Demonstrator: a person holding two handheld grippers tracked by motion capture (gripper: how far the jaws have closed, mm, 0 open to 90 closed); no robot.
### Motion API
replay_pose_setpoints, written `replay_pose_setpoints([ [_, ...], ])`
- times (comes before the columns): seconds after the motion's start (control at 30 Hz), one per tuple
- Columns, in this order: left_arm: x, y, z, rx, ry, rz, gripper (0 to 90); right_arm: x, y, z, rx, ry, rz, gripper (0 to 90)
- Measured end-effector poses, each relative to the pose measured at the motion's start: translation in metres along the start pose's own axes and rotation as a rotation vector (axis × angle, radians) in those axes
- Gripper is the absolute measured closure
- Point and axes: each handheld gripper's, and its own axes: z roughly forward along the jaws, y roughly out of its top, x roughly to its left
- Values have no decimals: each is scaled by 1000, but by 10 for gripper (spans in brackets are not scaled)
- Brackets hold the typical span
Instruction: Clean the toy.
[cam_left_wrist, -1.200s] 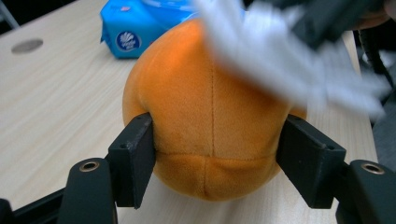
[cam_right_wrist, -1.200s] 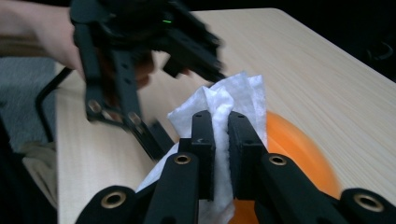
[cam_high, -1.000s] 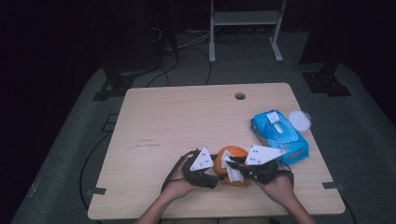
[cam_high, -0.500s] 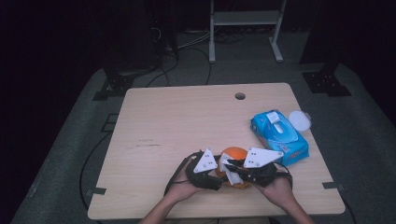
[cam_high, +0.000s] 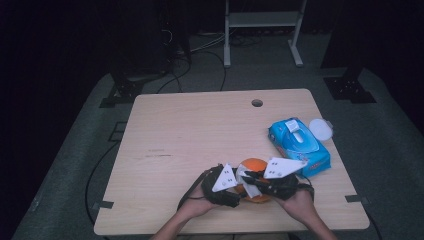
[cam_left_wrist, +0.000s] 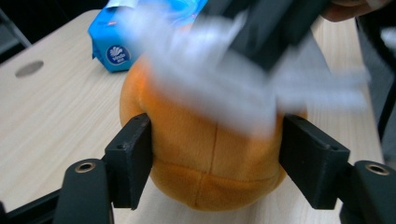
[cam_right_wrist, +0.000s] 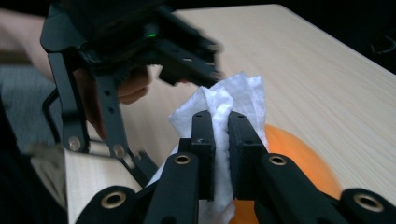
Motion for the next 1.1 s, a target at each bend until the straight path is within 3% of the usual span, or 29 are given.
replay_pose_setpoints([
  [0.03, 0, -2, 0, 9, 2, 16, 290, 2, 1, 2, 9, -8, -19, 813],
  [0.07, 2, -4, 0, 0, -8, -4, 292, 1, 1, 3, 18, -10, -19, 813],
  [0.17, 6, -8, 0, -3, -27, -35, 298, -12, -4, -5, 0, -24, 30, 813],
  [0.27, 10, -11, 0, -14, -48, -77, 278, -26, -11, -17, -3, -70, 70, 813],
  [0.37, 16, -9, 1, -28, -66, -159, 175, -32, -16, -22, -14, -74, 111, 813],
  [0.43, 17, -8, 3, -32, -83, -217, 126, -26, -15, -18, -19, -50, 104, 813],
  [0.47, 18, -8, 4, -32, -81, -226, 122, -22, -13, -15, -20, -22, 90, 812],
  [0.5, 18, -8, 3, -35, -81, -228, 129, -18, -10, -11, -16, -10, 72, 812],
  [0.57, 17, -10, 0, -37, -68, -187, 227, -13, -7, -7, 0, -3, 47, 812],
  [0.67, 19, -14, -2, -24, -67, -174, 285, -20, -9, -12, 6, -15, 55, 813],
  [0.77, 23, -19, -2, -28, -87, -201, 278, -31, -19, -21, 33, -79, 68, 812],
  [0.83, 25, -19, -2, -39, -92, -228, 210, -37, -26, -25, 35, -97, 88, 812],
  [0.93, 23, -14, -1, -72, -84, -225, 133, -34, -27, -22, 26, -76, 102, 812],
  [0.97, 20, -12, -1, -59, -72, -204, 133, -31, -25, -19, 21, -57, 97, 812],
  [1.03, 18, -13, -1, -38, -58, -163, 165, -22, -20, -11, 18, -29, 70, 812],
  [1.1, 20, -17, -4, -27, -61, -148, 230, -18, -16, -7, 25, -14, 48, 812],
])
